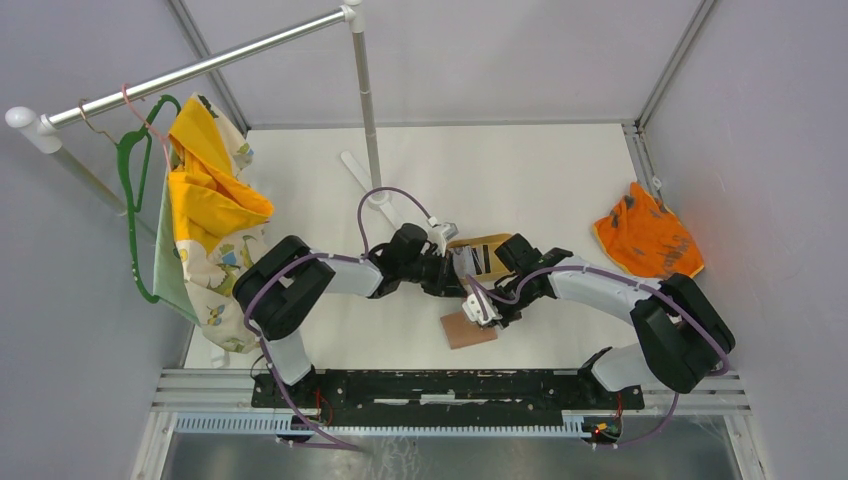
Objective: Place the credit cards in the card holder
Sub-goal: Close the card holder at the center of the board.
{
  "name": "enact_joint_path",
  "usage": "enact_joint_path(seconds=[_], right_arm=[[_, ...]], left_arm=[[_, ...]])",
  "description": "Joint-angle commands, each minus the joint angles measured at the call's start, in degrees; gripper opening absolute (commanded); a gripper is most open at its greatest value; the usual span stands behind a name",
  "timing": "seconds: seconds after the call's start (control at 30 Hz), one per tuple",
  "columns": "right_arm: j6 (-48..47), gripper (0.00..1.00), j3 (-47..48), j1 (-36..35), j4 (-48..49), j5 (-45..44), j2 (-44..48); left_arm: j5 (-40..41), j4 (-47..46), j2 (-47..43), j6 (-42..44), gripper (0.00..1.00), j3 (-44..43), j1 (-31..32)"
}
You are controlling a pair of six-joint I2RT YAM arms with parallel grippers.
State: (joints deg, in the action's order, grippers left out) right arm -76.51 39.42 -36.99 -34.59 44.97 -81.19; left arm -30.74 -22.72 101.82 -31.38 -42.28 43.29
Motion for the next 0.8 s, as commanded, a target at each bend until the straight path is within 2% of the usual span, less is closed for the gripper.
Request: enact_joint_path(seconds=[0.0, 0.1, 0.43, 0.77], right_arm=[[-1.28, 0.16, 0.22, -1.24, -1.88, -1.89, -0.82], [-1.45, 0.16, 0.24, -1.45, -1.97, -1.99, -0.9], [-0.43, 0.16, 0.83, -1.57, -1.96, -1.59, -1.16], [1.12, 0.16, 0.92, -2.16, -1.02, -1.86, -1.93]], left_arm=[[-2.87, -0.11, 0.3, 3.97, 0.15, -2.08, -0.53], [-3.01, 0.04, 0.64, 4.21, 0.02, -2.28, -0.6], [-0.19, -0.25, -5.55, 5.53, 0.02, 4.05, -0.34], [1.87, -0.63, -6.89, 4.19, 0.02, 8.14, -0.4]])
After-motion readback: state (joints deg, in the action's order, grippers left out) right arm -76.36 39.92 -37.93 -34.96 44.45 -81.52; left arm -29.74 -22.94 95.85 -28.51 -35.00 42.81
